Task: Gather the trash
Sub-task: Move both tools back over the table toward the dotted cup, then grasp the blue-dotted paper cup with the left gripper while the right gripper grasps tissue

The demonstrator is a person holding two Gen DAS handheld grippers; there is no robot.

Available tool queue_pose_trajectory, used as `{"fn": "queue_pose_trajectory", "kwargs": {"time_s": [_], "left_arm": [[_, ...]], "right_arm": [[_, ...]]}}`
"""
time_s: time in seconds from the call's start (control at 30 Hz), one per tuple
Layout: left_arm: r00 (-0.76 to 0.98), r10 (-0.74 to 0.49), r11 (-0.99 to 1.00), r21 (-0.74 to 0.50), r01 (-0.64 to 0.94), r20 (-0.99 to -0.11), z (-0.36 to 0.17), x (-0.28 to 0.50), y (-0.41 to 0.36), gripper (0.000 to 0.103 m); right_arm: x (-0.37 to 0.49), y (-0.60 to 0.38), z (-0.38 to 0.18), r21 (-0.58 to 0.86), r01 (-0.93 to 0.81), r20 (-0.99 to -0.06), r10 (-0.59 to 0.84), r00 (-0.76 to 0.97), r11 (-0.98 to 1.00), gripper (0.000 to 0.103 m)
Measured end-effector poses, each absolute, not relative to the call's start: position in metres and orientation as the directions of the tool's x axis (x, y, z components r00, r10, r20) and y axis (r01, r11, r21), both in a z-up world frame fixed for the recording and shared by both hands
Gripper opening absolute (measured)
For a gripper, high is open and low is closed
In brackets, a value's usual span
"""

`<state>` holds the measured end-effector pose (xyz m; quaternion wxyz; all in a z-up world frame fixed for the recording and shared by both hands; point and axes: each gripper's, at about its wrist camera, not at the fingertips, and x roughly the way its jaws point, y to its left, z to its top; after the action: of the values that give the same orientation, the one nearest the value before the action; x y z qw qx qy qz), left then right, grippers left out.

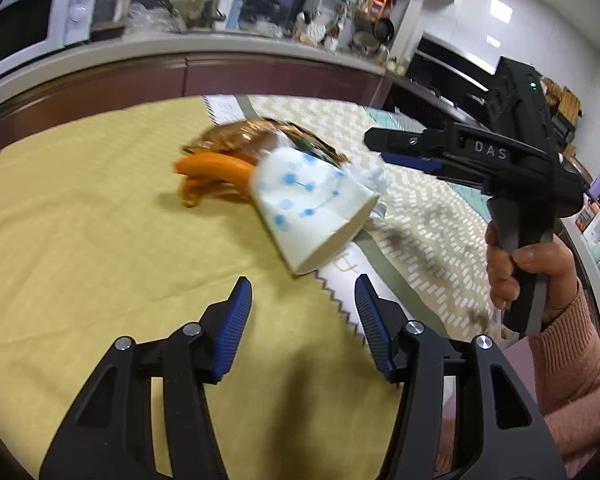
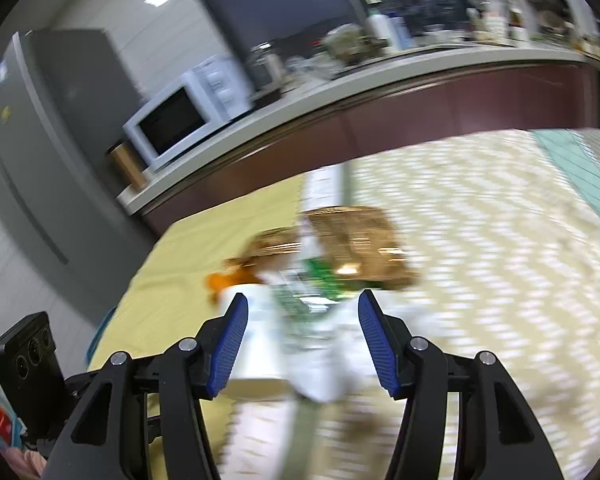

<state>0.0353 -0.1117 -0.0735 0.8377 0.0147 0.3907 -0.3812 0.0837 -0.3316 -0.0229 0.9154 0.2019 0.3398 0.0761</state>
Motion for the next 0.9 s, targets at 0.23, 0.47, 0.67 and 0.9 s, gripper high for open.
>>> {"fn": "queue_pose_trajectory", "kwargs": {"time_s": [0.23,0.47,0.67,0.9], "left_arm": [[0.39,-0.571,0.747,-0.26,0.612,-0.722,-0.084,0.057,-0.139,0.047],[0.386,-0.542,0.784,-0.284,0.552,-0.747,-0.09,0.078,-0.134,0.02],[0.403,-0.543,0.792,-0.29,0.537,-0.737,-0.088,0.079,-0.12,0.01],[0.439,-0.552,0.794,-0.288,0.535,-0.709,-0.077,0.072,-0.097,0.008]], "right_arm": [[0.086,-0.365,-0.05,0.457,0.092,-0.636,0.252,0.729,0.885,0.057],[0.103,-0.361,-0.067,0.456,0.099,-0.671,0.268,0.691,0.884,0.063],[0.102,-0.351,-0.068,0.441,0.068,-0.679,0.284,0.677,0.895,0.044],[0.089,-0.342,-0.063,0.426,0.033,-0.667,0.289,0.686,0.904,0.008]]}}
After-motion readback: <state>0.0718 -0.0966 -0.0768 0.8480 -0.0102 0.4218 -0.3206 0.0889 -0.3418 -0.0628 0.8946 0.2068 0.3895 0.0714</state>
